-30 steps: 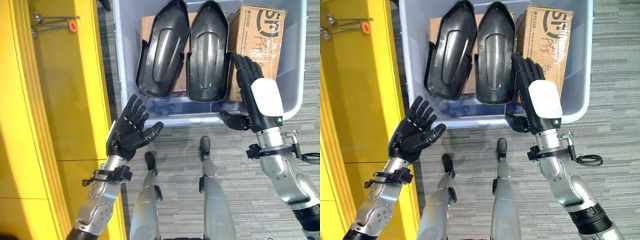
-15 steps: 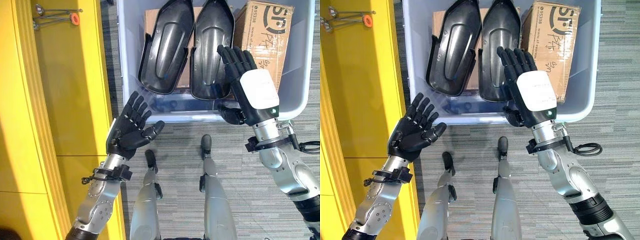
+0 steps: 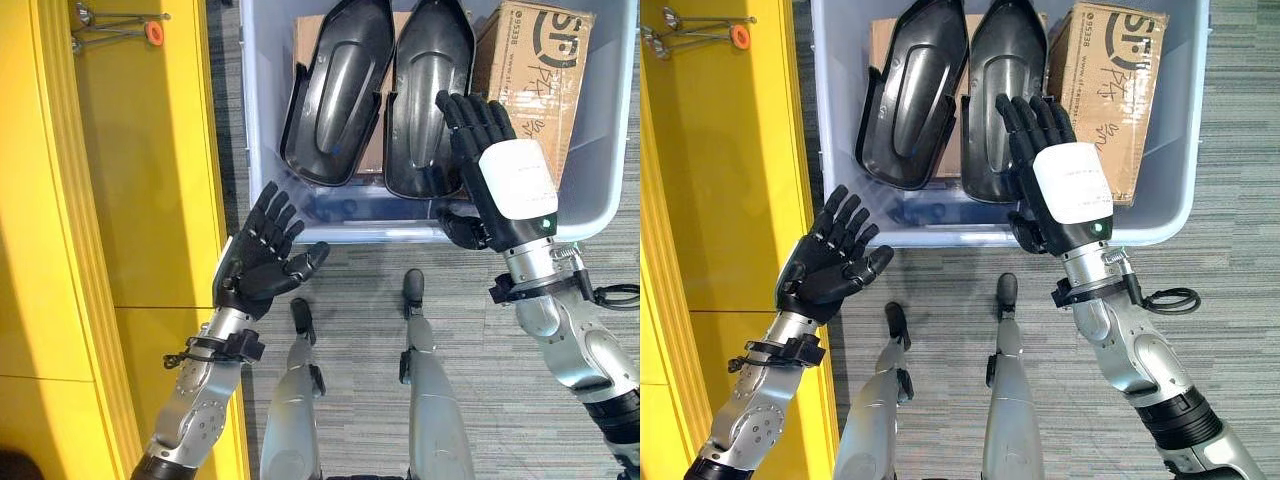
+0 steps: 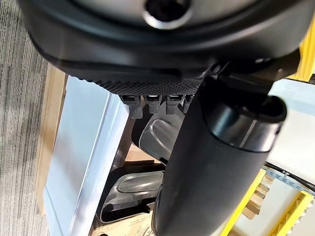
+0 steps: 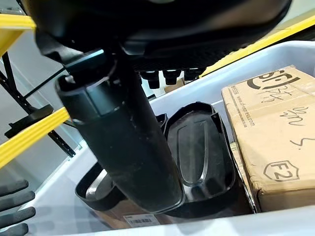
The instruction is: Move parts from the plastic box to the shelf.
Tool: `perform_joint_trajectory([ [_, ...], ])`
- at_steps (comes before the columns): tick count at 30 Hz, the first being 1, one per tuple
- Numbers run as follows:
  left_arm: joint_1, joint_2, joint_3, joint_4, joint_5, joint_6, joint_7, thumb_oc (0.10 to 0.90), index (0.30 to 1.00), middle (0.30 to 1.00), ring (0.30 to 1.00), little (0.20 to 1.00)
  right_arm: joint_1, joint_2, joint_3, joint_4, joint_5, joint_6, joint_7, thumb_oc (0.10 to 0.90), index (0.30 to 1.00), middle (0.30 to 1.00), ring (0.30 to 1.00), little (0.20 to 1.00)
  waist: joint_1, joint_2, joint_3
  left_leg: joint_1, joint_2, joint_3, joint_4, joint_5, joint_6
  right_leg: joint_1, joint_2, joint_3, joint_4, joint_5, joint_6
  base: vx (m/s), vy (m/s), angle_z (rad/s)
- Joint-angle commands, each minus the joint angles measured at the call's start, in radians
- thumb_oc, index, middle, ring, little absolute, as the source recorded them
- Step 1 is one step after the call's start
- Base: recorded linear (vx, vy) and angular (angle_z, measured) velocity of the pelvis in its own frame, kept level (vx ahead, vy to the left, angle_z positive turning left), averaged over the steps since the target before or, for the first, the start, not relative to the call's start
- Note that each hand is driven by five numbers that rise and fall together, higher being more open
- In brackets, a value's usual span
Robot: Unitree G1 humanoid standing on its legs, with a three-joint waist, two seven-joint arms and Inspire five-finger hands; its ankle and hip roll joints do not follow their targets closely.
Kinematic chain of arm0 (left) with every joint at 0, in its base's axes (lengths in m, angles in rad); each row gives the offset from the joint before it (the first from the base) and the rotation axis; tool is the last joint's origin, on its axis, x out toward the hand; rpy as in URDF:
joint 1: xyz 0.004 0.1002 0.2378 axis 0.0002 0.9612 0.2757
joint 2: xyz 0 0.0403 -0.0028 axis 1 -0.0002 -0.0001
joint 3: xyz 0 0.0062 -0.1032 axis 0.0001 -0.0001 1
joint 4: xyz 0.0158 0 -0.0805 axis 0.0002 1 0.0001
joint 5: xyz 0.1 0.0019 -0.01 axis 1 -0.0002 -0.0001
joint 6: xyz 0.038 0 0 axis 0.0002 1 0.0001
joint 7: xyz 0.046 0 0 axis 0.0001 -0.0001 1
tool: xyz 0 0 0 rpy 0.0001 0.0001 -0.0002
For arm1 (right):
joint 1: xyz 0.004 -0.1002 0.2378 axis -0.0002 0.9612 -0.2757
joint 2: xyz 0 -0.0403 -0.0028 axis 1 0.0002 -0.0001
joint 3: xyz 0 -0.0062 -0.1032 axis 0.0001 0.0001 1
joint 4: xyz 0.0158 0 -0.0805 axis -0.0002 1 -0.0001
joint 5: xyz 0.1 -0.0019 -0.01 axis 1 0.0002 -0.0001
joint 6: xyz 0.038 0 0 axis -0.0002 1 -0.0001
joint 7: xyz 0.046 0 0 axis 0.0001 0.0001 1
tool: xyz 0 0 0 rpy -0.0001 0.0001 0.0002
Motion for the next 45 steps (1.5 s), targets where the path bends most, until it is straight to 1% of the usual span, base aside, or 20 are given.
perform_joint_trajectory([
  [1, 0.006, 0.032, 0.015, -0.089, 0.013, -0.040, -0.037, 0.900, 1.000, 1.000, 1.000, 1.000, -0.108, -0.028, -0.002, -0.049, -0.022, -0.031, -0.051, 0.900, 1.000, 1.000, 1.000, 1.000, -0.018, -0.007, -0.010, -0.069, -0.012, 0.008, 0.056, 0.002, 0.050, 0.017, -0.045, -0.082, 0.133, -0.176, -0.011, 0.00, 0.000, 0.00],
  [4, 0.005, 0.030, 0.011, -0.087, 0.018, -0.040, -0.033, 0.900, 1.000, 1.000, 1.000, 1.000, -0.110, -0.022, 0.003, -0.048, -0.033, -0.027, -0.041, 0.900, 1.000, 1.000, 1.000, 1.000, -0.018, -0.007, -0.010, -0.076, -0.014, 0.007, 0.058, 0.001, 0.052, 0.009, -0.044, -0.081, 0.137, -0.177, -0.011, 0.00, 0.000, 0.00],
  [5, 0.001, 0.029, 0.011, -0.083, 0.019, -0.039, -0.033, 0.900, 1.000, 1.000, 1.000, 1.000, -0.119, -0.022, 0.015, -0.040, -0.041, -0.015, -0.028, 0.900, 1.000, 1.000, 1.000, 1.000, -0.016, -0.006, -0.010, -0.081, -0.014, 0.007, 0.060, 0.001, 0.052, 0.005, -0.045, -0.082, 0.139, -0.177, -0.011, 0.00, 0.000, 0.00],
  [15, -0.001, 0.028, 0.003, -0.079, 0.034, -0.035, -0.032, 0.900, 1.000, 1.000, 1.000, 1.000, -0.131, -0.017, 0.032, -0.008, -0.050, -0.008, -0.050, 0.900, 1.000, 1.000, 1.000, 1.000, -0.009, -0.002, -0.010, -0.111, -0.020, 0.004, 0.074, 0.000, 0.054, -0.020, -0.048, -0.082, 0.153, -0.180, -0.012, 0.00, 0.000, 0.00],
  [25, -0.021, 0.013, -0.014, -0.063, 0.031, -0.039, -0.033, 0.900, 1.000, 1.000, 1.000, 1.000, -0.185, 0.026, 0.067, 0.057, -0.060, 0.015, -0.110, 0.900, 1.000, 1.000, 1.000, 1.000, 0.000, 0.016, -0.010, -0.126, -0.030, 0.001, 0.082, 0.002, 0.057, -0.039, -0.054, -0.080, 0.167, -0.185, -0.015, 0.00, 0.000, 0.00],
  [34, -0.034, 0.008, -0.026, -0.057, 0.026, -0.035, -0.042, 0.900, 1.000, 1.000, 1.000, 1.000, -0.237, 0.036, 0.107, 0.106, -0.101, 0.043, -0.084, 0.900, 1.000, 1.000, 1.000, 1.000, 0.011, 0.027, -0.010, -0.135, -0.035, -0.001, 0.087, 0.001, 0.057, -0.050, -0.060, -0.083, 0.177, -0.188, -0.015, 0.00, 0.000, 0.00],
  [45, -0.050, 0.001, -0.034, -0.043, 0.025, -0.027, -0.051, 0.900, 1.000, 1.000, 1.000, 1.000, -0.288, 0.061, 0.147, 0.203, -0.108, 0.067, -0.094, 0.900, 1.000, 1.000, 1.000, 1.000, 0.025, 0.040, -0.010, -0.144, -0.040, -0.008, 0.087, 0.006, 0.058, -0.063, -0.064, -0.088, 0.188, -0.190, -0.016, 0.00, 0.001, 0.01],
])
